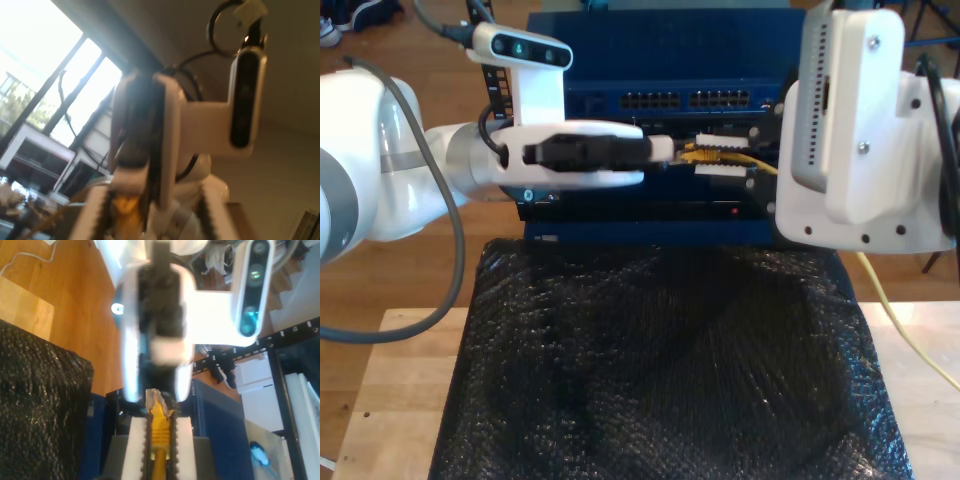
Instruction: Grab the cable and plug it in
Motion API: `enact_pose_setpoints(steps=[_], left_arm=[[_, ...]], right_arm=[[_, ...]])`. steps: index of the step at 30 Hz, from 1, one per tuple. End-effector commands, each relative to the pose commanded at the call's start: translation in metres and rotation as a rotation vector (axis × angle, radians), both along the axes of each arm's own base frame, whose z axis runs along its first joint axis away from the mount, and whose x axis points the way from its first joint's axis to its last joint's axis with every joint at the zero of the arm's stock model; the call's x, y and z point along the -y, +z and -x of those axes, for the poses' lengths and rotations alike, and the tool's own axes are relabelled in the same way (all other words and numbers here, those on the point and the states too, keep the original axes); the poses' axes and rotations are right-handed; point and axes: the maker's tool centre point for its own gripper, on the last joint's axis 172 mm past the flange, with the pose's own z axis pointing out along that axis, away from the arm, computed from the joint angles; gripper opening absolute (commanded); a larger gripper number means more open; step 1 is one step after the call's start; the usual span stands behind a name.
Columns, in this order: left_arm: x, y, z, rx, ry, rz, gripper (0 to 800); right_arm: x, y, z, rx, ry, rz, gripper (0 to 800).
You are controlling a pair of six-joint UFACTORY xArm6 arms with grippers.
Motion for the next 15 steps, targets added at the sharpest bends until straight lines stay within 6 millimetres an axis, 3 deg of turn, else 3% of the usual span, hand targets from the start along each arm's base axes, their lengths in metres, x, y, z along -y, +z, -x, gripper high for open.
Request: enact_pose_setpoints(steps=[7,11,15], left_arm=[[0.001,0.0,-0.003,-0.001,0.01,-0.006,582],[0.002,-0.002,-0.009,0.005,0.037,-0.021,797],[0.001,-0.013,-0.033,-0.001,0.131,-0.069,797]], right_arm=[[0.0,0.0,0.0,-0.002,-0.001,-0.002,1],[0.0,0.002,0.0,-0.004,-0.003,-0.008,0],[0.002,0.003,-0.002,-0.018,-0.018,-0.02,0]])
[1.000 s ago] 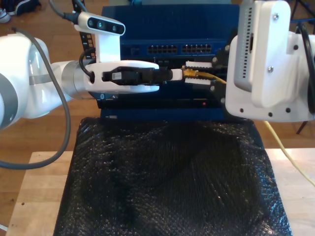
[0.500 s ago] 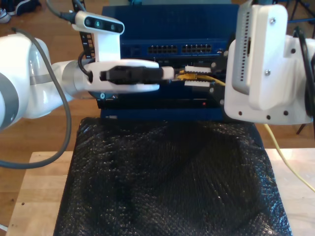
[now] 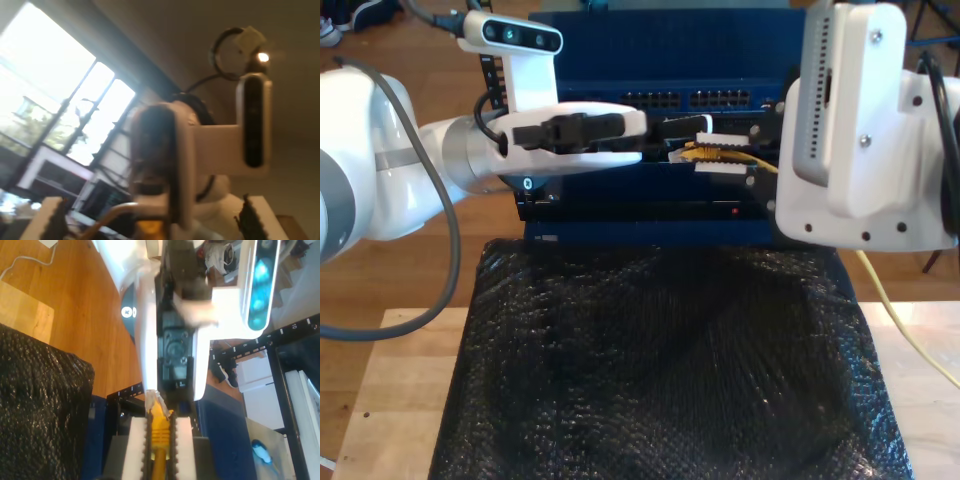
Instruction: Grab the cable and plug it in
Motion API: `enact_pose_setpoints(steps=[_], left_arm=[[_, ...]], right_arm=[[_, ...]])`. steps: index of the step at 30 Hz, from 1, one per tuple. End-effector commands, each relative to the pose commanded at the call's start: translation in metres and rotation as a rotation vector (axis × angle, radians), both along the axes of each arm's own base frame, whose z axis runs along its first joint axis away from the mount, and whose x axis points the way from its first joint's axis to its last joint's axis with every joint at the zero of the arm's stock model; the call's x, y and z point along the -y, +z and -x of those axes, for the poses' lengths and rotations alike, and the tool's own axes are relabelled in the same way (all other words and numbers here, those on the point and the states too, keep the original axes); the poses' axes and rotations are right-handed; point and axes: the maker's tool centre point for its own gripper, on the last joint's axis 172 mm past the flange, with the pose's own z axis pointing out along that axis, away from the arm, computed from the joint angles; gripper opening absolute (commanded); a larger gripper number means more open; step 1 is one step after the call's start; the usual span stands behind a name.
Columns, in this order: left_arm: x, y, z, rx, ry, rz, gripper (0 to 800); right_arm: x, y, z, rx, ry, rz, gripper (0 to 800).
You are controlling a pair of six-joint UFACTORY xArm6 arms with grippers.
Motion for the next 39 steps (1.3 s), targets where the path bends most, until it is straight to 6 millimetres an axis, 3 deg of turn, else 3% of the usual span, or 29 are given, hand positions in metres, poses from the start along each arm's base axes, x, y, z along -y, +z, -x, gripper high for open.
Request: enact_pose_setpoints(steps=[7,13,18,24,30,33,39], left_arm=[[-0.019,-0.012,-0.035,0.02,0.146,-0.063,798],[-0.041,-0.05,-0.056,0.038,0.231,-0.226,798],[-0.068,-0.078,-0.073,0.068,0.31,-0.347,798],[-0.091,-0.095,-0.067,0.142,0.292,-0.494,798],[-0.12,-0.102,-0.059,0.196,0.285,-0.626,798],[-0.132,-0.112,-0.053,0.201,0.272,-0.686,798],[-0.156,-0.122,-0.042,0.302,0.261,-0.834,798]], right_arm=[[0.01,0.002,-0.01,-0.016,-0.045,-0.015,0],[0.032,0.005,-0.027,-0.047,-0.127,-0.037,0],[0.033,-0.025,-0.045,-0.126,-0.144,0.002,0],[0.032,-0.045,-0.053,-0.249,-0.154,0.013,0],[0.074,-0.048,-0.065,-0.325,-0.236,0.016,0],[0.097,-0.059,-0.071,-0.389,-0.272,0.026,0],[0.117,-0.083,-0.077,-0.475,-0.3,0.055,0]])
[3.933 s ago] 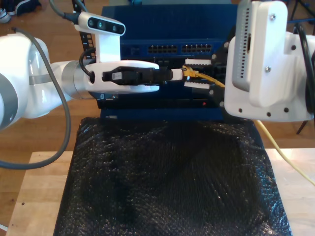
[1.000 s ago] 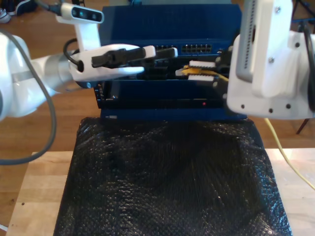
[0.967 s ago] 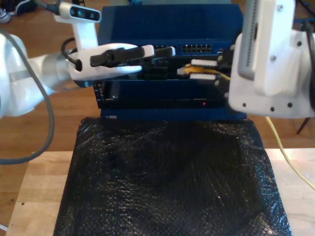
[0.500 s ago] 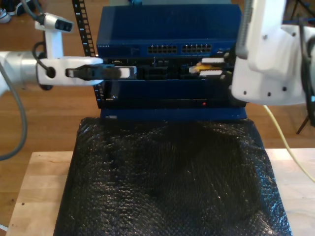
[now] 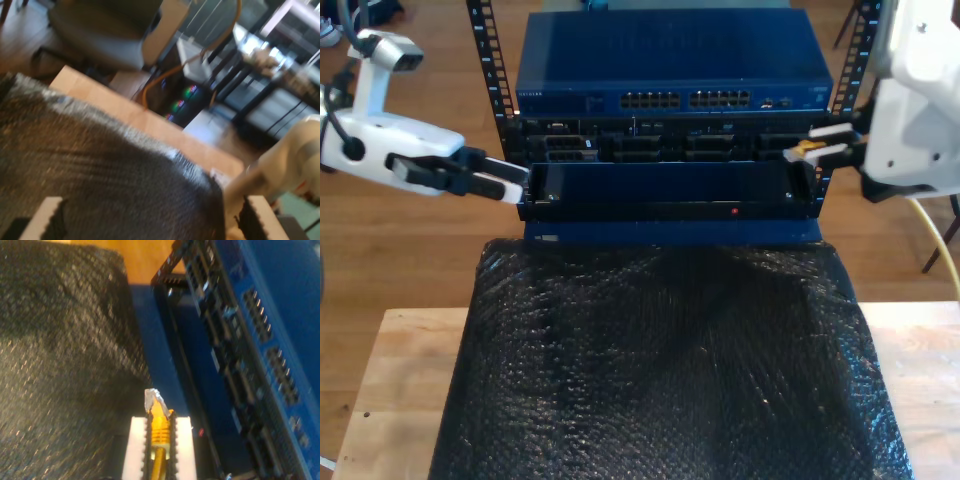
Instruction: Grab the cable and plug it in
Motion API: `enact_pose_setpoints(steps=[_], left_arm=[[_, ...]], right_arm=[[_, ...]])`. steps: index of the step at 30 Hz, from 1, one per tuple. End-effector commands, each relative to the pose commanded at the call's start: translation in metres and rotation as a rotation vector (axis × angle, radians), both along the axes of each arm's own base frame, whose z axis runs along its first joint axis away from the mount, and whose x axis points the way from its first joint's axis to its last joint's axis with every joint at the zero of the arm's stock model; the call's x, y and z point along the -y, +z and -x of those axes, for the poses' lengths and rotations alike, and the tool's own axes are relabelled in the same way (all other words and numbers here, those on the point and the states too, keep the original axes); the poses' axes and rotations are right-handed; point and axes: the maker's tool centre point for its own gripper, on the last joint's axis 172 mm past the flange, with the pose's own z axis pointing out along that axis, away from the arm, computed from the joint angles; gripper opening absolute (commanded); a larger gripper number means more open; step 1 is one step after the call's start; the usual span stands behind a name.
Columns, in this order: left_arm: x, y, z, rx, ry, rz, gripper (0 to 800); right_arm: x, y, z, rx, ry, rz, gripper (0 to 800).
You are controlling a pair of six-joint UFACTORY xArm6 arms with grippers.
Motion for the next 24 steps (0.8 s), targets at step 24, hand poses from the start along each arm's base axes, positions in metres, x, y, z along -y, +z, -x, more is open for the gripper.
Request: enact_pose_setpoints(steps=[24], left_arm=[[-0.114,-0.04,0.069,0.221,-0.248,-0.472,798]], right_arm=[[0.044,-0.06,-0.027,-0.166,-0.094,0.219,0]])
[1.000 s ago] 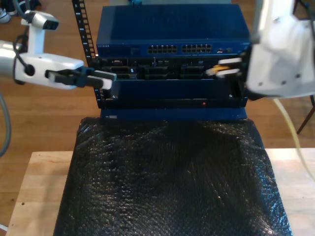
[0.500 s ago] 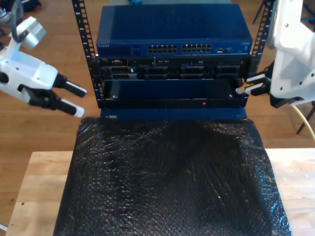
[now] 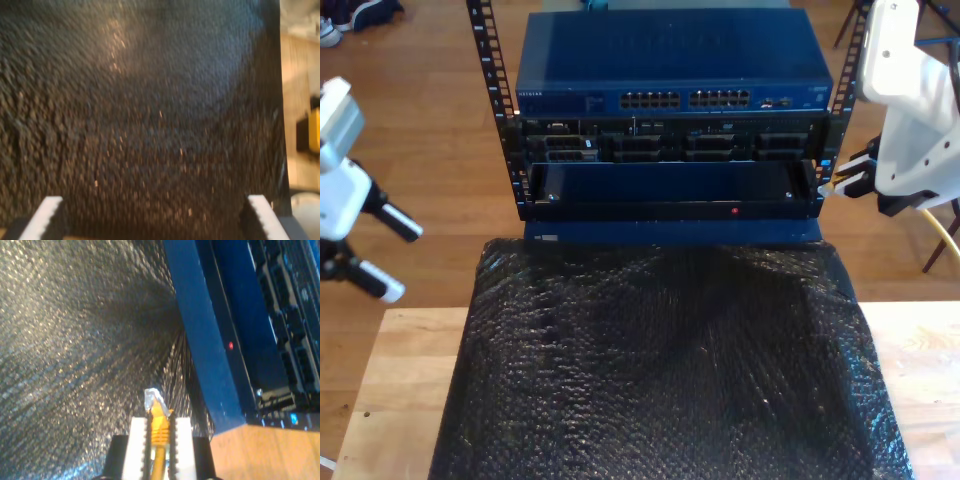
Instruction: Grab the cable and plug it in
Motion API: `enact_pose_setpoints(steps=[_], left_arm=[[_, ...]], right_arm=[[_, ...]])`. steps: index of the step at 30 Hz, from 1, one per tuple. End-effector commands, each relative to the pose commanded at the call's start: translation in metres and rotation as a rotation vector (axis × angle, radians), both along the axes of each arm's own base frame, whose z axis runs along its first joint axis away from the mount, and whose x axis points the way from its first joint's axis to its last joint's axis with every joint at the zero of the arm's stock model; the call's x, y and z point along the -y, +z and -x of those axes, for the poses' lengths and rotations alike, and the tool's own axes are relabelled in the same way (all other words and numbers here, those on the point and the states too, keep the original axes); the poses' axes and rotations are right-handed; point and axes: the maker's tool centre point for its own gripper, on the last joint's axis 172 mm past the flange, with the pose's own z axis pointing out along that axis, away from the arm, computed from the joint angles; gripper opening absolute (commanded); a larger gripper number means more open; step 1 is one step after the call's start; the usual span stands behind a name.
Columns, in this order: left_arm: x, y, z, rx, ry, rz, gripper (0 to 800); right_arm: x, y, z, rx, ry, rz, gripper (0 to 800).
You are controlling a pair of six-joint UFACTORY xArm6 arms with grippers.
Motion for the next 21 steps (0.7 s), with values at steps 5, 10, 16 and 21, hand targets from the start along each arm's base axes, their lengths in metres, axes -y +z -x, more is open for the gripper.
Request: enact_pose_setpoints(steps=[5,10,16,21], left_arm=[[-0.043,-0.013,0.023,0.0,-0.006,-0.055,799],[-0.088,-0.028,0.053,0.018,-0.052,-0.079,799],[-0.13,-0.053,0.102,0.025,-0.123,-0.074,799],[-0.144,-0.063,0.129,0.058,-0.132,-0.034,800]], right_arm=[[0.002,-0.017,-0.007,-0.047,-0.019,0.005,0],[0.015,-0.032,-0.008,-0.081,-0.045,0.076,0],[0.019,-0.043,-0.01,-0.106,-0.051,0.098,0],[0.028,-0.052,-0.01,-0.121,-0.07,0.136,0]])
